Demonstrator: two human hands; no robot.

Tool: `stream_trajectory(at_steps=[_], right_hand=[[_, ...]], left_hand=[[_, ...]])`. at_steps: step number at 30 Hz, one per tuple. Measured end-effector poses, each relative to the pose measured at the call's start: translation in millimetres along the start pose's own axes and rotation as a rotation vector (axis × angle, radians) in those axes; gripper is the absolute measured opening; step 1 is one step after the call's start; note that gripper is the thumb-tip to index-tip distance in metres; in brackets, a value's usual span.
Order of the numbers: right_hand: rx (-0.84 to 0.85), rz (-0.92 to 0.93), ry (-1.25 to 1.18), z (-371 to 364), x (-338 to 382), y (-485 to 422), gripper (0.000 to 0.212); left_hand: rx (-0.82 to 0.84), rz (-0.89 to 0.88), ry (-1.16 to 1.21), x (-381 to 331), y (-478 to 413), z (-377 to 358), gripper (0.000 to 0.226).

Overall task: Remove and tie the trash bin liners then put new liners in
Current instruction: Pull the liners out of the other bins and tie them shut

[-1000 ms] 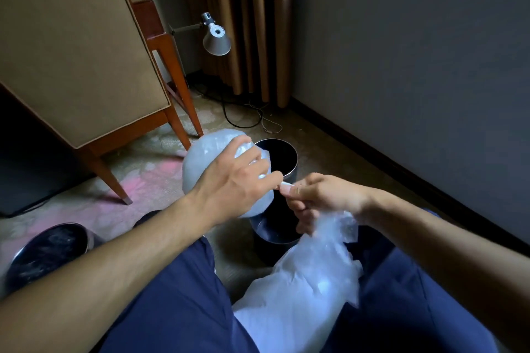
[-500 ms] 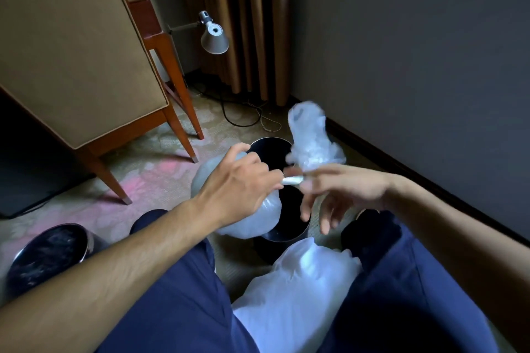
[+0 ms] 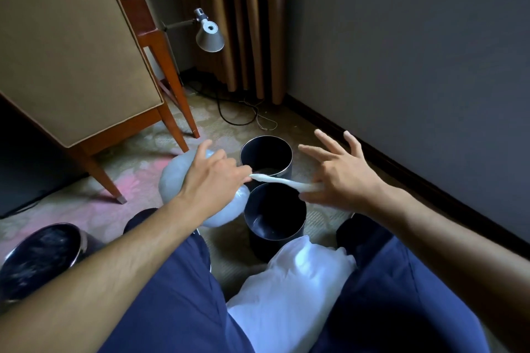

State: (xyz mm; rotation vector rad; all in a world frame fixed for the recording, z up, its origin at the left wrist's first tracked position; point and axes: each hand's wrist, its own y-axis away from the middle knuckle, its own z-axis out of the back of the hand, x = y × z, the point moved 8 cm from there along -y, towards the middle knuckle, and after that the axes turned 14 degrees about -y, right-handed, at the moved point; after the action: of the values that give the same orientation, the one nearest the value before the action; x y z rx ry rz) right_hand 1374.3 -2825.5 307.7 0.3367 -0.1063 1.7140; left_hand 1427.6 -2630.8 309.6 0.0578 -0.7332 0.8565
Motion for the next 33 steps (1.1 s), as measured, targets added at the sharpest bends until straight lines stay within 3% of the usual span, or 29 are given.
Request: stream_trajectory(at_steps=[2, 5, 9, 11, 13, 15, 17, 19, 20, 22, 24, 27, 29, 31, 33], right_hand=[[0.021, 0.054, -0.286, 1, -2, 7, 0.036], [0.232, 0.061, -1.162, -6, 17, 26, 0.050], [0.083, 0.039, -1.677, -5, 26, 5, 0.053], [-0.041, 0.017, -1.661, 7, 21, -5, 0.046], [-0.080, 0.063, -1.481, 27, 19, -7, 0.047], [-0.085, 0.176, -0.994, 41, 22, -4, 0.040], [-0.145, 0.166, -0.335, 41, 19, -2, 0.006], [-0.154, 0.107, -0.008, 33, 15, -6, 0.047], [-0.132, 0.080, 0.002, 29, 15, -7, 0.053], [-0.007, 0.064, -0.198, 13, 12, -7, 0.050], [0.145, 0.104, -0.635, 5, 27, 3, 0.046], [0.160, 0.278, -1.288, 14, 54, 11, 0.032], [0.163, 0.230, -1.584, 13, 56, 4, 0.034], [0.176, 0.155, -1.714, 10, 54, -3, 0.043], [0.095, 0.133, -1.579, 20, 45, -7, 0.042]], left_hand=[[0.062, 0.043, 0.034, 12, 6, -15, 0.015], [0.083, 0.040, 0.076, 13, 15, -26, 0.014], [-0.011, -0.078, 0.248, -19, 15, -10, 0.011], [-0.072, -0.109, 0.266, -28, 16, -3, 0.023], [-0.132, -0.120, 0.295, -25, 20, 1, 0.031], [-0.176, -0.119, 0.329, -17, 26, 0, 0.032], [-0.212, -0.086, 0.370, -5, 32, 2, 0.032], [-0.237, 0.002, 0.419, 8, 34, 6, 0.030], [-0.237, 0.056, 0.433, 13, 33, 8, 0.028], [-0.200, 0.147, 0.430, 20, 31, 8, 0.025], [-0.125, 0.201, 0.429, 20, 29, 3, 0.028], [-0.061, 0.136, 0.480, 3, 23, 4, 0.029], [-0.073, 0.057, 0.554, -14, 19, 11, 0.023], [-0.074, 0.024, 0.596, -25, 17, 16, 0.022], [-0.081, 0.029, 0.627, -28, 19, 16, 0.026]])
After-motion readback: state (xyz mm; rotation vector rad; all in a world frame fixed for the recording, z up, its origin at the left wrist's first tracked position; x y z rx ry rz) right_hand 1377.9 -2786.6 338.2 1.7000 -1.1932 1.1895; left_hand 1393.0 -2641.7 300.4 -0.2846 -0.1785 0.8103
